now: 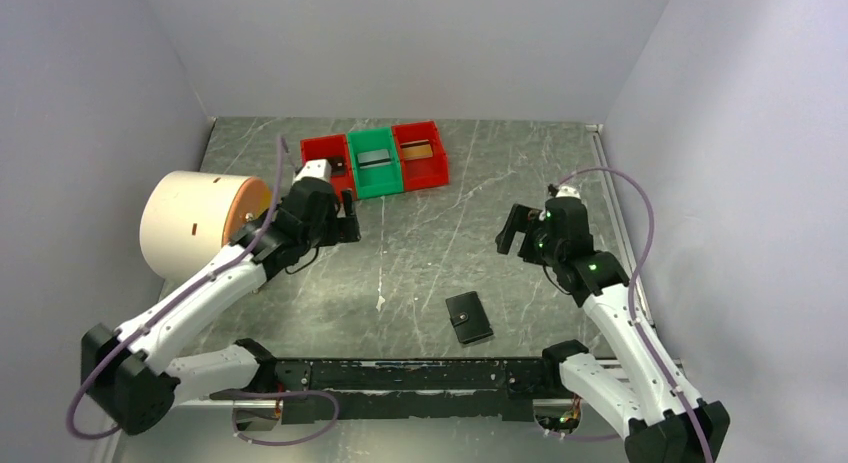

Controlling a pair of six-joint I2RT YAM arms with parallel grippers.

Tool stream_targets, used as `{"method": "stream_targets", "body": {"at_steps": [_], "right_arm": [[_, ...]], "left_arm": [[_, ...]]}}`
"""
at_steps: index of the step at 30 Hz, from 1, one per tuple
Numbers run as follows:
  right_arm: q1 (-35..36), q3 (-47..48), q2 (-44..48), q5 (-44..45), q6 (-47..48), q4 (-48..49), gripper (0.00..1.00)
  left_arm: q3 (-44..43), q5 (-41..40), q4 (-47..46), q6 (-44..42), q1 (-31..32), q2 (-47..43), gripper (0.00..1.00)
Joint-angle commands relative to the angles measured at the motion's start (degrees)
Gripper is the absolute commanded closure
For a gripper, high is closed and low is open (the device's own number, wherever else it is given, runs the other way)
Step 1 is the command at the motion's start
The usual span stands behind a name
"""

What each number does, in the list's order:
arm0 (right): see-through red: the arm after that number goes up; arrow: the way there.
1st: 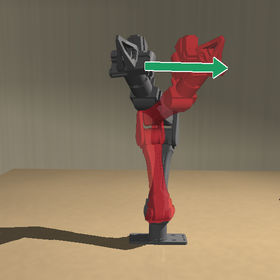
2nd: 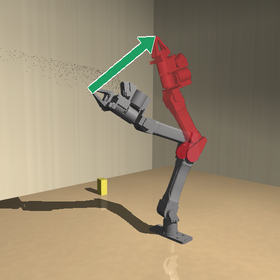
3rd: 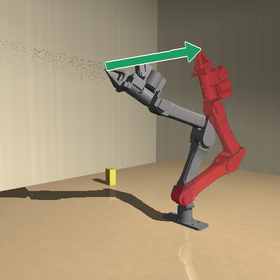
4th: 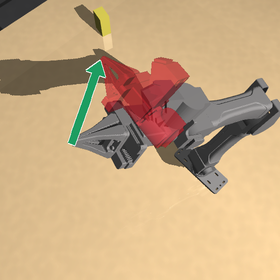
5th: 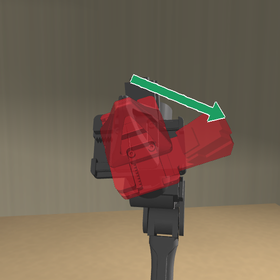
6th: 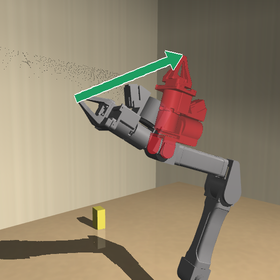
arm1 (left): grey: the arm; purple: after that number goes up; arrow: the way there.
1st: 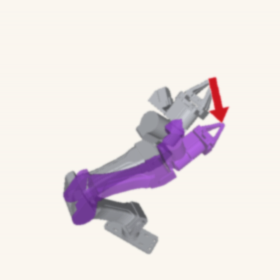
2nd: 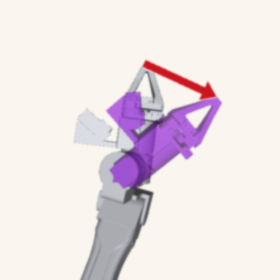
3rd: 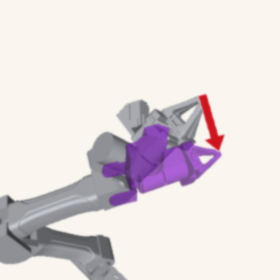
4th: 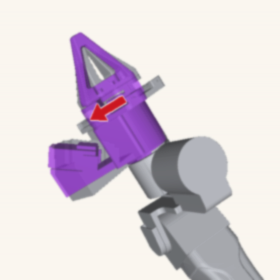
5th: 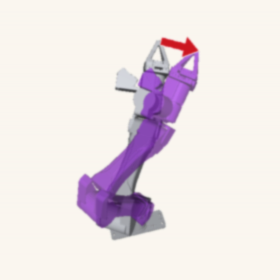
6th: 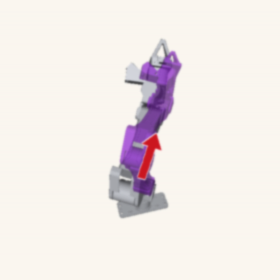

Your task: Take the credit cards out of the card holder

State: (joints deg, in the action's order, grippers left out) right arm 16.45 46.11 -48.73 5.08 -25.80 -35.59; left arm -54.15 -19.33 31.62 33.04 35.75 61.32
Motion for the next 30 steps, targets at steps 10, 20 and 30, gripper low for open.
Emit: {"method": "stream_targets", "body": {"at_steps": [10,20,30], "right_arm": [[0.61,-6.66,-7.81,-14.42,-2.26,-0.92,0.01],[18.01,-5.33,-16.51,-0.95,-8.79,-4.6,0.01],[32.85,-3.11,-24.15,10.43,-15.81,-8.6,0.01]], "left_arm": [[1.79,4.12,3.34,2.05,-15.82,11.53,0.05],[5.07,3.8,3.73,0.17,-22.31,5.94,0.05],[8.53,8.07,1.51,-1.52,-23.0,0.09,0.05]]}}
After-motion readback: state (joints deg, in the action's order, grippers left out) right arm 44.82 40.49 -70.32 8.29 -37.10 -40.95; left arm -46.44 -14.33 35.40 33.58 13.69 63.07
